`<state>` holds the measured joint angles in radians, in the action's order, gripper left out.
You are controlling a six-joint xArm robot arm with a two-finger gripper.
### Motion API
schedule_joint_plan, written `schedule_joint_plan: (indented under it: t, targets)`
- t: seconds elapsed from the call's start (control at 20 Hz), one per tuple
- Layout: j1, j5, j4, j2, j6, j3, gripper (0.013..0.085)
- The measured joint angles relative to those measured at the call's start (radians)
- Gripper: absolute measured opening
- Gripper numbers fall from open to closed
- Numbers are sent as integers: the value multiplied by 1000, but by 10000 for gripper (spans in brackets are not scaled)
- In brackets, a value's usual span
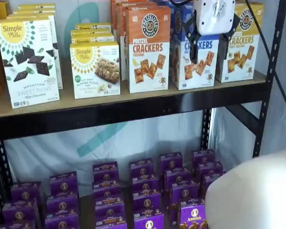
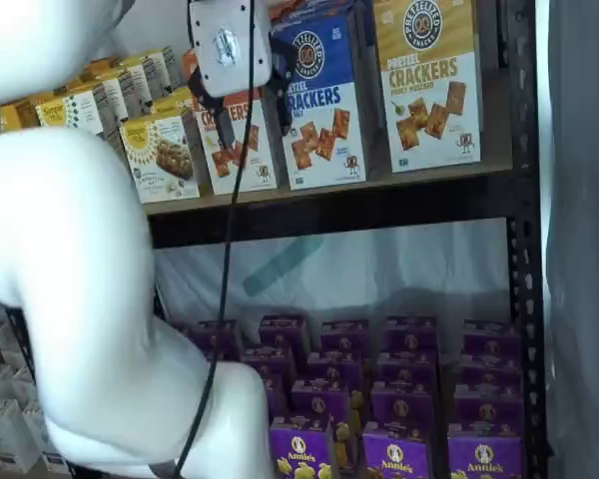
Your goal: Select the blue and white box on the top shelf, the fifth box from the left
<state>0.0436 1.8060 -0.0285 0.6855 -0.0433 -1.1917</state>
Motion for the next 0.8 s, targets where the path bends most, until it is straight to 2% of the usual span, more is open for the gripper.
schedule_joint_plan:
  t: [0.3,0.8]
  targets:
    - [-27,-35,19,-28,21,-29,850]
    - [-59,-14,10,-44,55,-67,850]
